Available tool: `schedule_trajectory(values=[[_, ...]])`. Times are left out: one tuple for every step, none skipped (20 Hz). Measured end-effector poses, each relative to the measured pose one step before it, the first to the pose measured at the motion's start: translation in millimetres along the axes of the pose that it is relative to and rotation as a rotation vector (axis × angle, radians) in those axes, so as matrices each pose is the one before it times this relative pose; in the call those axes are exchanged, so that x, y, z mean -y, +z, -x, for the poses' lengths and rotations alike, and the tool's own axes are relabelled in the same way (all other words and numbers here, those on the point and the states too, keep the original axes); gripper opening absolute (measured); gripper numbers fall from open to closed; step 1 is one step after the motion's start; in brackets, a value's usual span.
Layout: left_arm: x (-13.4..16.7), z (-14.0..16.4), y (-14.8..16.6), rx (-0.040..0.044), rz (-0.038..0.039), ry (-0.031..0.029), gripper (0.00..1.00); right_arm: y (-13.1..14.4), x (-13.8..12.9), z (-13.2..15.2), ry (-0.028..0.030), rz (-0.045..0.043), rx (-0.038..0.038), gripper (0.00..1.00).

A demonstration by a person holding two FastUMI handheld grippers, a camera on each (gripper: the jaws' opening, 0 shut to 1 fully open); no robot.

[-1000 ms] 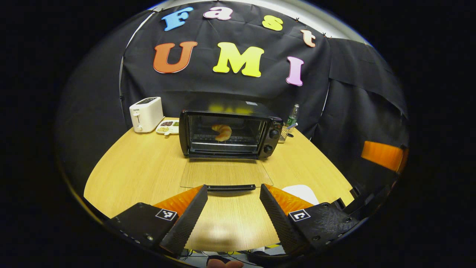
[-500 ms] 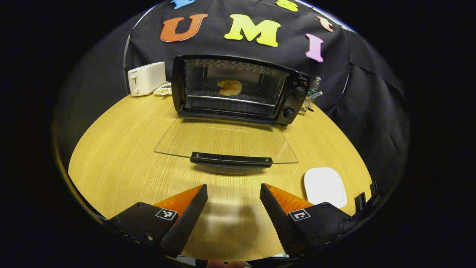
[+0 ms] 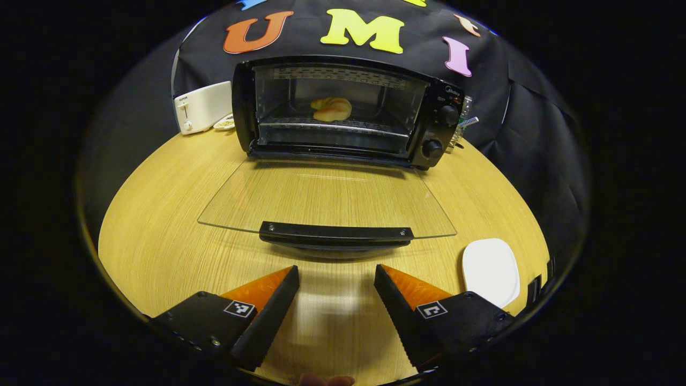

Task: Open the electric oven with the left hand, put the food in, and close the electric oven.

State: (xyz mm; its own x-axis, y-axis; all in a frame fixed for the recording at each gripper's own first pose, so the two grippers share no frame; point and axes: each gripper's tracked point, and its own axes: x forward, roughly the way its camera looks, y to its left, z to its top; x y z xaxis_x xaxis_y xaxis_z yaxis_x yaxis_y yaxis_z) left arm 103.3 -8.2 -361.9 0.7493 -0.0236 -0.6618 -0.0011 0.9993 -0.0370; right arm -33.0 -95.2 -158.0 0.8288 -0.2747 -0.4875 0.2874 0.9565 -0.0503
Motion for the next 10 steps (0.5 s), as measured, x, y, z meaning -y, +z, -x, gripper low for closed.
schedule_trajectory(values=[[-1.03,-3.3,2.0,-0.00006,-0.0067,0.00639,0.94,0.48,0.97,-0.15,-0.0037,-0.00553,-0.00097,0.99],[-0.88,-2.18,1.1,-0.00189,-0.00447,0.00442,0.94,-0.11,0.06,-0.28,0.00024,-0.00668,-0.00234,1.0],[0.24,-1.31,3.15,0.00457,-0.00586,0.00126,0.95,-0.39,-0.92,-0.13,0.00385,-0.00948,-0.0023,1.0],[1.54,-1.08,2.84,0.00549,-0.01629,-0.0054,0.95,1.12,-1.02,0.05,0.00632,-0.01125,0.0012,1.0],[-0.89,0.01,-1.22,-0.00952,-0.00884,0.00308,0.93,0.72,-0.31,-0.39,-0.00072,-0.00504,0.00212,0.99],[0.46,1.47,2.93,0.00646,-0.00672,-0.00239,0.93,1.38,-0.62,-1.41,0.002,-0.00393,0.00414,0.98],[0.34,2.87,2.78,0.01012,-0.0026,-0.00236,0.94,2.36,-1.11,0.23,0.00279,-0.00447,0.00603,0.97],[-0.1,3.99,4.0,0.01308,-0.00565,-0.00035,0.93,2.03,-1.53,-0.77,0.00321,-0.00624,0.00626,0.97],[0.94,4.42,6.02,0.01616,-0.00741,0.00011,0.93,2.01,-1.2,-0.71,0.00288,-0.00934,0.00422,0.97],[-0.23,3.97,6.83,0.01255,-0.00391,0.00012,0.93,1.02,-1.63,-0.35,0.00622,-0.0125,0.00377,0.97]])
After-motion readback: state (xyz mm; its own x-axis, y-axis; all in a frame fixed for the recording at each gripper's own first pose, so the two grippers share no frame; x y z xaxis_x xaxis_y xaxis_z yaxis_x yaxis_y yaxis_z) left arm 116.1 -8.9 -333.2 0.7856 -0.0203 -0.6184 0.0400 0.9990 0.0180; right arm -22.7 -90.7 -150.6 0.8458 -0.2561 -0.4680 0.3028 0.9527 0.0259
